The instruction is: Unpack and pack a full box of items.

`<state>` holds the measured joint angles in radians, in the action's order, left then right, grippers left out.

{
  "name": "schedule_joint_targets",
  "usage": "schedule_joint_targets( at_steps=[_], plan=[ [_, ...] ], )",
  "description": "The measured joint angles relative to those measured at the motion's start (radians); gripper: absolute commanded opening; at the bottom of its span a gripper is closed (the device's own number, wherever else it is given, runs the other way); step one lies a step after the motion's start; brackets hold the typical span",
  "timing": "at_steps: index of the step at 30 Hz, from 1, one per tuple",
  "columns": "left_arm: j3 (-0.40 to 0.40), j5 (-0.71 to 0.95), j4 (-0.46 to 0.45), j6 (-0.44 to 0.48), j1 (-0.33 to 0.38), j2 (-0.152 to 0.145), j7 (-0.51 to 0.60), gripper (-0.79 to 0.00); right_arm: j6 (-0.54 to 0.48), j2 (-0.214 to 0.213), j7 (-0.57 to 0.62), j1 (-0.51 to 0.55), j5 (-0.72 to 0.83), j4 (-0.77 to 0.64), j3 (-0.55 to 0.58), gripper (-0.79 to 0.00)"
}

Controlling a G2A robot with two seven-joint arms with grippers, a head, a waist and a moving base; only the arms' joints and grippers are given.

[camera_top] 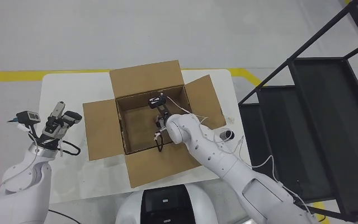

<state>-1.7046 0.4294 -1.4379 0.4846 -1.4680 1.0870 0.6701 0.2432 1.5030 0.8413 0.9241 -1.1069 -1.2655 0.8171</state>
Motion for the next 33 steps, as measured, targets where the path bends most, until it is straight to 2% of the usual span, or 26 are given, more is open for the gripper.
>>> schedule_joint_targets(
  at_steps=[5,12,18,33],
  plan=[
    [0.0,0.0,0.0,0.0,0.0,0.0,0.0,0.0,-0.061,-0.033,0.041,0.101,-0.004,-0.215,0.082,-0.785],
    [0.0,0.0,0.0,0.0,0.0,0.0,0.0,0.0,-0.225,-0.073,0.068,0.246,0.087,-0.48,0.217,-0.785],
    [0.0,0.0,0.0,0.0,0.0,0.0,0.0,0.0,-0.332,-0.081,0.015,0.275,0.209,-0.498,0.259,-0.785],
    [0.0,0.0,0.0,0.0,0.0,0.0,0.0,0.0,-0.328,-0.08,0.016,0.275,0.204,-0.498,0.259,-0.785]
  ],
)
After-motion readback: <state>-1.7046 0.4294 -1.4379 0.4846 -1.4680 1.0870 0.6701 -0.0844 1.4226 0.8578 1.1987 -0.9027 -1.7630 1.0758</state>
